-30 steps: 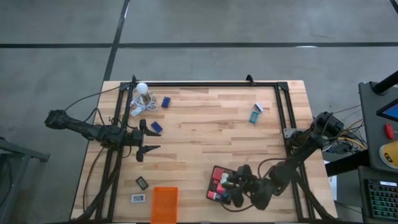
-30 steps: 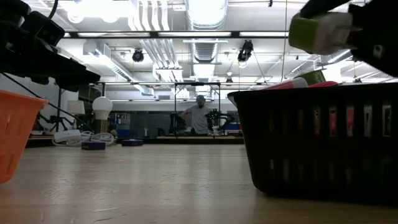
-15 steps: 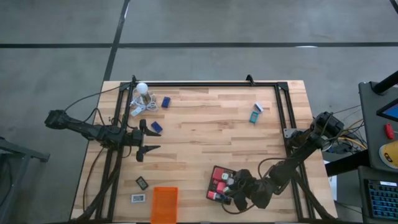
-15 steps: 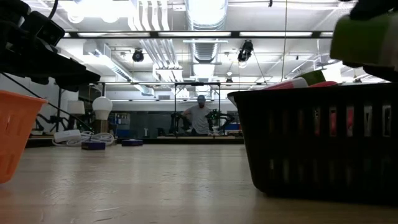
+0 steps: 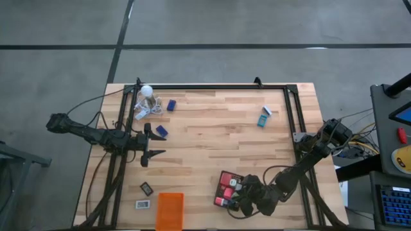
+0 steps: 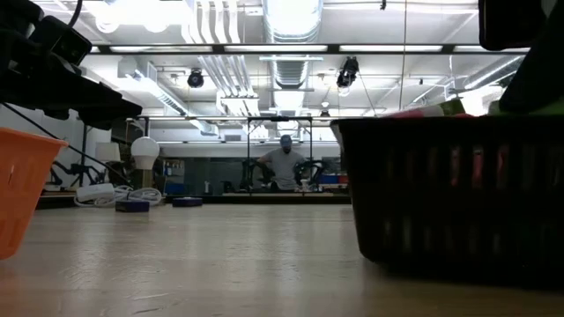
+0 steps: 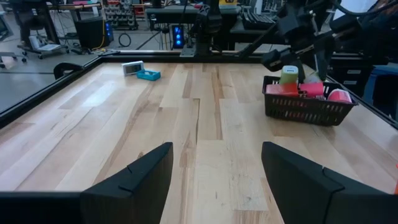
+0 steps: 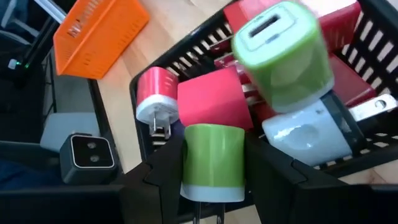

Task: Pick & Place Office items
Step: Put the green charger adapter into the black bin

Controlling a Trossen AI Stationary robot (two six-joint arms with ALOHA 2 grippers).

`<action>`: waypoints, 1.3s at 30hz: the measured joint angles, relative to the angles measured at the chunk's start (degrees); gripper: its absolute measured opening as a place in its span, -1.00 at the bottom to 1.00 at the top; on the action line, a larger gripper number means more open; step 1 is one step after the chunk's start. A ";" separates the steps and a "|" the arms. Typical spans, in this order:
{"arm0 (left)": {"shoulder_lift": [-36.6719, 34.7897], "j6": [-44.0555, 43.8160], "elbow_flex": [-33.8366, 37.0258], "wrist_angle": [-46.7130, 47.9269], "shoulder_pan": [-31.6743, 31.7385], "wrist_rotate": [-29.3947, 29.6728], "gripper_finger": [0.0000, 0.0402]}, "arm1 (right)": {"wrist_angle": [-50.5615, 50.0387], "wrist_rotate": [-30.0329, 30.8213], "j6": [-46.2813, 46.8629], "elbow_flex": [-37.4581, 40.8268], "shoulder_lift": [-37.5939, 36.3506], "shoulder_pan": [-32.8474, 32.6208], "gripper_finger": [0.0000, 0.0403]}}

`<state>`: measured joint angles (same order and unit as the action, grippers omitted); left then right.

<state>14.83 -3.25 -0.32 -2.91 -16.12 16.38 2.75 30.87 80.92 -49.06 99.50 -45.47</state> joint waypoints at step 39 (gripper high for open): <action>0.00 0.00 0.00 0.00 0.00 0.02 0.26 | -0.38 0.58 0.10 -0.02 0.11 0.02 -0.19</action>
<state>14.83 -3.25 -0.31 -2.91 -16.12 16.40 2.37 31.45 81.01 -49.08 99.61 -45.45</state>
